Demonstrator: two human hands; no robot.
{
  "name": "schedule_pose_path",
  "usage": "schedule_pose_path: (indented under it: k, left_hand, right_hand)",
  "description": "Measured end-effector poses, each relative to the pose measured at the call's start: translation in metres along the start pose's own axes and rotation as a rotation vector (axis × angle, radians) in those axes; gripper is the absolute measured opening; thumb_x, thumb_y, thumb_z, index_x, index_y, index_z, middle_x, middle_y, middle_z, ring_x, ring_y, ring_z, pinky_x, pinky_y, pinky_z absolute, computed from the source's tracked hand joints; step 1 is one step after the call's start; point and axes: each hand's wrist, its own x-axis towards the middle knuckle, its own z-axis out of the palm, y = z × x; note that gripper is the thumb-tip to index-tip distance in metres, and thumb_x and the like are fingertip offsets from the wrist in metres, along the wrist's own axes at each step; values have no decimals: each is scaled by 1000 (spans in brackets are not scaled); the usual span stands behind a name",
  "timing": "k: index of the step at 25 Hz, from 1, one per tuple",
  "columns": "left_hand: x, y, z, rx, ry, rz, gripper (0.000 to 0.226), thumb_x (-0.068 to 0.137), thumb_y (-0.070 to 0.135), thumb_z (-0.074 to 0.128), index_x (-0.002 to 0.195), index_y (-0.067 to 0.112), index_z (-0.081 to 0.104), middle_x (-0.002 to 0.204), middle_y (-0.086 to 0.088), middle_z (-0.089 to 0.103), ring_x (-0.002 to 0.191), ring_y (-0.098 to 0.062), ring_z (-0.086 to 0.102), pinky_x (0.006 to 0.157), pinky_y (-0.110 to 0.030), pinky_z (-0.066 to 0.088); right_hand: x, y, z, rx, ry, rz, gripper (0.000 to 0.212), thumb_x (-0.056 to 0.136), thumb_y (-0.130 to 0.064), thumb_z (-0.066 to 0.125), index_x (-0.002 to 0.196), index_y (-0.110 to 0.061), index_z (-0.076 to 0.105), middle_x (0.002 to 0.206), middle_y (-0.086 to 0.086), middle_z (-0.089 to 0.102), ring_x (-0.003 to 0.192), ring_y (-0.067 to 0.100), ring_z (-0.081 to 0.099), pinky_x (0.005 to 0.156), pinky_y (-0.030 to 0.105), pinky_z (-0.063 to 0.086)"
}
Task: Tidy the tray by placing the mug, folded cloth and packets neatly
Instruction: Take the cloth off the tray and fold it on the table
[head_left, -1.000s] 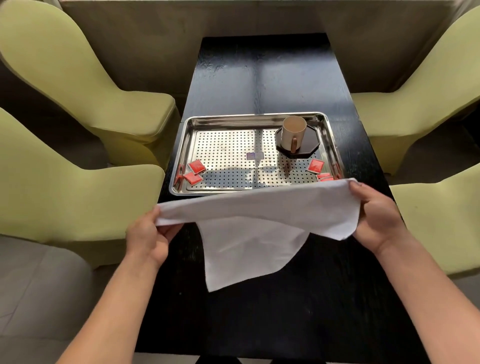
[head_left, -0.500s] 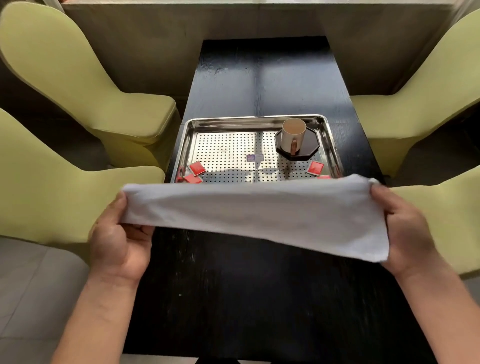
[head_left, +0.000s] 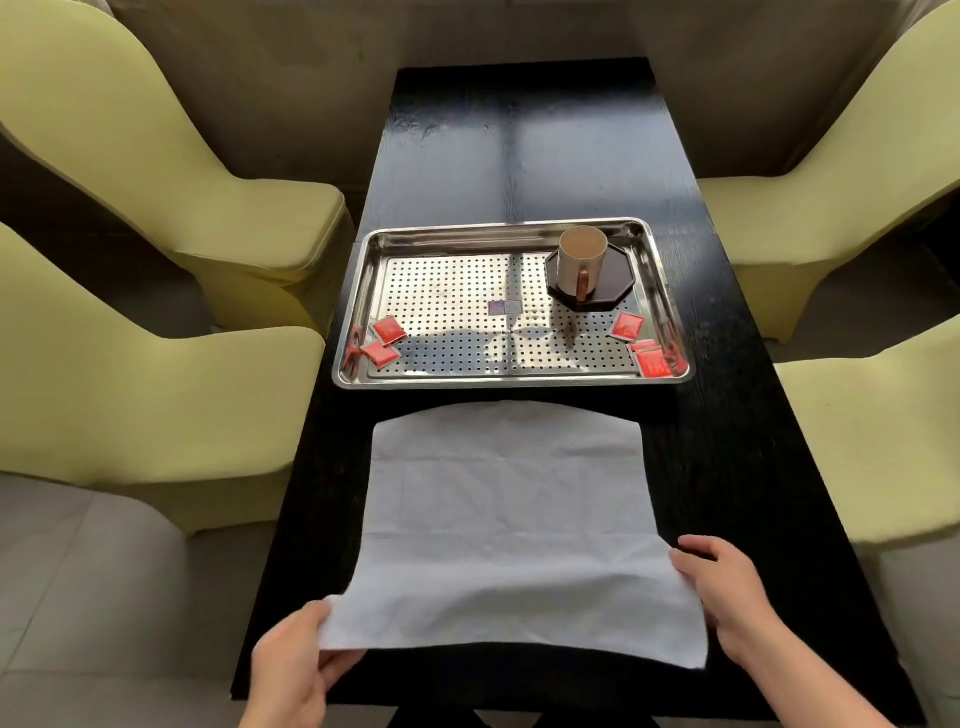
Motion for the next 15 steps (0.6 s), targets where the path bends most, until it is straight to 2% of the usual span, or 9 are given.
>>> schedule_pose_path:
  k: [3, 5, 6, 8, 9, 10, 12, 13, 15]
  left_hand:
    - [24, -15, 0, 198, 42, -47, 8, 92, 5, 57, 93, 0, 63, 95, -22, 67, 80, -39, 68, 54, -43, 57]
    - [35, -15, 1, 438, 58, -30, 10, 90, 10, 57, 91, 3, 63, 94, -20, 67, 75, -39, 70, 56, -45, 60]
    - [41, -12, 2, 626, 77, 17, 13, 90, 16, 57, 87, 6, 64, 91, -16, 67, 73, -36, 70, 61, -46, 61]
    - [50, -3, 8, 1054, 165, 171, 22, 88, 33, 56, 81, 13, 61, 83, -7, 66, 72, -28, 65, 71, -44, 59]
    - [55, 3, 15, 1191, 209, 260, 25, 87, 40, 55, 87, 15, 62, 88, -7, 65, 78, -28, 62, 74, -42, 56]
    - [61, 10, 25, 1241, 224, 340, 30, 88, 44, 55, 100, 17, 62, 101, -9, 64, 90, -31, 60, 77, -40, 51]
    - [76, 27, 55, 1176, 129, 450, 48, 92, 43, 57, 131, 16, 55, 130, -13, 57, 116, -35, 54, 87, -42, 46]
    - [85, 38, 75, 1100, 55, 485, 54, 94, 41, 57, 140, 14, 49, 137, -14, 54, 123, -34, 52, 94, -44, 45]
    - [101, 60, 117, 977, -12, 527, 59, 95, 43, 57, 143, 11, 47, 140, -15, 54, 125, -34, 53, 100, -46, 45]
  right_hand:
    - [13, 11, 4, -227, -1, -25, 28, 90, -18, 69, 117, -18, 63, 91, 9, 73, 79, 28, 73, 70, 50, 62]
    - [24, 4, 7, -483, 24, -156, 30, 89, -30, 68, 117, -22, 64, 93, -1, 69, 83, 21, 68, 74, 42, 57]
    - [33, -7, 11, -559, 45, -218, 33, 90, -34, 67, 120, -20, 64, 96, -3, 67, 87, 20, 65, 75, 37, 52]
    - [57, -38, 25, -557, 91, -279, 41, 93, -38, 62, 126, -14, 62, 107, 2, 68, 98, 25, 63, 79, 36, 46]
    - [68, -56, 33, -537, 108, -278, 44, 94, -40, 60, 128, -12, 61, 113, 6, 68, 104, 29, 62, 81, 37, 45]
    - [80, -73, 43, -519, 114, -266, 46, 95, -43, 57, 126, -9, 61, 116, 9, 67, 107, 32, 62, 83, 37, 45]
    - [99, -101, 60, -469, 110, -229, 47, 95, -49, 53, 108, -5, 63, 102, 10, 65, 96, 31, 60, 81, 40, 46]
    - [107, -112, 67, -441, 113, -205, 47, 94, -54, 53, 96, -7, 61, 91, 7, 61, 87, 28, 58, 75, 39, 46]
    - [118, -125, 77, -386, 136, -174, 52, 91, -59, 54, 70, -12, 49, 71, 3, 51, 66, 24, 51, 59, 36, 39]
